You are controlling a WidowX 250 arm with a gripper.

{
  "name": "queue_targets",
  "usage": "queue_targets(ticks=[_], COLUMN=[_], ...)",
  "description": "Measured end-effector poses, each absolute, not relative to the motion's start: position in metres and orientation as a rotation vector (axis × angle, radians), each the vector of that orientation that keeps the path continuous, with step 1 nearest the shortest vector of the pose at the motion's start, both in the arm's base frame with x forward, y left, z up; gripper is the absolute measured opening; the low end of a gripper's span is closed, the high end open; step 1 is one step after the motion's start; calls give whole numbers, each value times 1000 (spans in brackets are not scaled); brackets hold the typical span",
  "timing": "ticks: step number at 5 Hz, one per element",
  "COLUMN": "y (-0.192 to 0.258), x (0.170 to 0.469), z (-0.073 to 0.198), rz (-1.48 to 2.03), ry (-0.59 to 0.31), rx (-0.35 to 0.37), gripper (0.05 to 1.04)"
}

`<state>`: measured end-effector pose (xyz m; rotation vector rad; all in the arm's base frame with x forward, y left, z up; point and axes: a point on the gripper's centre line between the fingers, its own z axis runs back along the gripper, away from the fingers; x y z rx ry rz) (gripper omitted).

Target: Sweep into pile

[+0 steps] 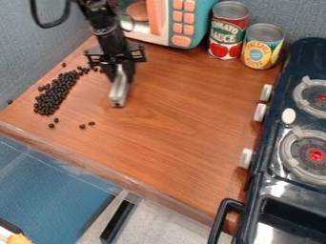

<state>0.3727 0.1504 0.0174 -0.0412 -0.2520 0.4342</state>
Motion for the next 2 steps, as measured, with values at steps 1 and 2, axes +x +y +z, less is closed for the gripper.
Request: queue_targets(ticks=[1,2], y=[166,173], x=[367,365], z=[18,17], rz=[459,476], ry=[-255,-251], rx=[-17,54], gripper=[370,370])
